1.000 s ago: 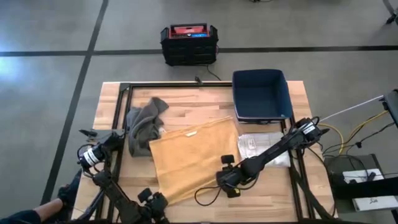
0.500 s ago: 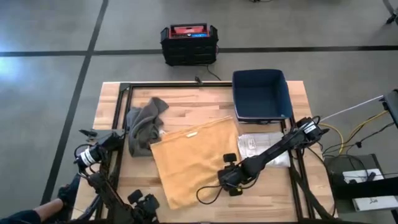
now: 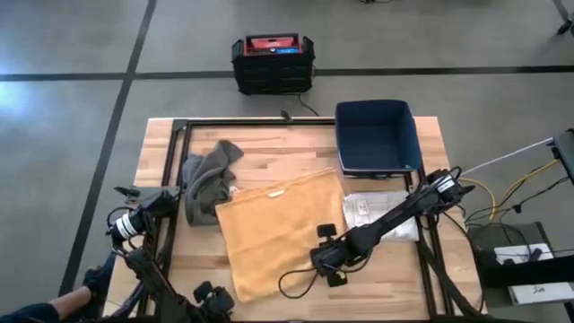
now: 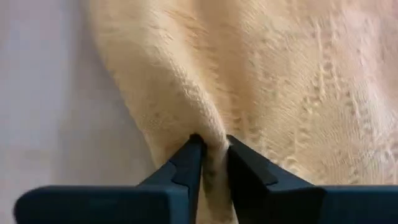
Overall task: Fold towel
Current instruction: Fold the yellow towel
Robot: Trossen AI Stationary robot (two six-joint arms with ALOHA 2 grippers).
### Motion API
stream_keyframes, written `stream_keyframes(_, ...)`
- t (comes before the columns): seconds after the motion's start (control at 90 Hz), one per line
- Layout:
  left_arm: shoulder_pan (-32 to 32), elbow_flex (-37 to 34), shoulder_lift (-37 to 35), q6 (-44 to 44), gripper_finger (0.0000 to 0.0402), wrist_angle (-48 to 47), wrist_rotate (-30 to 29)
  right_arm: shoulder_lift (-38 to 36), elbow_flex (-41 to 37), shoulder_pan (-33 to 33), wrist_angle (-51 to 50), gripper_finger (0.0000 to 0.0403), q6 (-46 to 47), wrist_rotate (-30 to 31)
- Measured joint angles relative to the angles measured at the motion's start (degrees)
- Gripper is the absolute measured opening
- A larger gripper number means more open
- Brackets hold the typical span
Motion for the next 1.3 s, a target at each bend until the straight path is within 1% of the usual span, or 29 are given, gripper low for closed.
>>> stream_keyframes(0.122, 0.22, -0.1, -0.03, 0.0, 0.0074, 0.55, -0.98, -0.07, 2.14, 0.06, -0.99, 0.0113, -1.27, -5.95)
stream_keyframes(0.189, 0.25, -0.1, -0.06, 0.0, 0.0074, 0.65, -1.12, -0.07, 3.23, 0.45, 0.32, 0.0139, -1.63, -7.11)
stream_keyframes(0.256, 0.31, -0.11, -0.06, -0.02, 0.0074, 0.62, -1.4, -0.09, 3.45, 1.14, 6.08, 0.0164, -2.98, -6.99)
stream_keyframes(0.344, 0.42, -0.24, -0.08, -0.02, 0.0074, 0.57, -3.05, 1.07, 3.47, 1.99, 16.62, 0.019, -7.15, -6.79)
stream_keyframes(0.389, 0.44, -0.27, -0.08, 0.0, 0.0074, 0.57, -4.36, 2.4, 3.48, 2.35, 22.09, 0.0199, -8.95, -5.66)
stream_keyframes(0.456, 0.63, -0.27, -0.12, -0.02, 0.0074, 0.64, -6.11, 4.9, 3.86, 2.76, 28.47, 0.0208, -10.86, -1.31)
stream_keyframes(0.522, 0.76, -0.27, -0.14, -0.02, 0.0074, 0.7, -6.93, 8.03, 5.41, 2.85, 31.83, 0.0212, -13.05, 3.65)
stream_keyframes(0.578, 0.8, -0.27, -0.14, -0.02, 0.0074, 0.76, -7.06, 11.04, 7.63, 2.88, 32.21, 0.0211, -14.57, 6.91)
stream_keyframes(0.689, 0.88, -0.27, -0.14, -0.02, 0.0074, 0.84, -7.05, 16.84, 12.81, 2.84, 31.9, 0.0202, -16.18, 11.72)
stream_keyframes(0.833, 0.92, -0.27, -0.16, -0.02, 0.0074, 1.31, -7.05, 22.79, 19.57, 2.78, 27.64, 0.0187, -15.98, 10.43)
stream_keyframes(0.922, 0.92, -0.27, -0.18, -0.02, 0.0074, 1.4, -7.07, 24.55, 22.47, 2.82, 25.99, 0.0179, -15.96, 10.73)
stream_keyframes(1.067, 1.03, -0.27, -0.21, -0.04, 0.0074, 1.62, -7.19, 25.4, 23.36, 2.76, 25.38, 0.0157, -14.49, 14.06)
stream_keyframes(1.133, 1.05, -0.27, -0.21, -0.04, 0.0074, 2.23, -7.32, 25.46, 23.36, 2.29, 24.46, 0.0134, -13.84, 17.4)
stream_keyframes(1.167, 1.05, -0.27, -0.21, -0.05, 0.0074, 2.69, -7.34, 25.5, 23.34, 1.96, 23.95, 0.0116, -13.06, 19.27)
stream_keyframes(1.211, 1.09, -0.27, -0.21, -0.05, 0.0074, 3.38, -7.38, 25.51, 23.34, 1.52, 23.16, 0.0087, -12.55, 20.75)
stream_keyframes(1.278, 1.14, -0.27, -0.21, -0.13, 0.0074, 4.26, -7.48, 25.4, 23.32, 1.13, 22.2, 0.0034, -12.06, 21.46)
stream_keyframes(1.3, 1.15, -0.27, -0.21, -0.34, 0.0074, 4.46, -7.48, 25.38, 23.32, 1.04, 22.07, 0.0022, -11.94, 21.59)
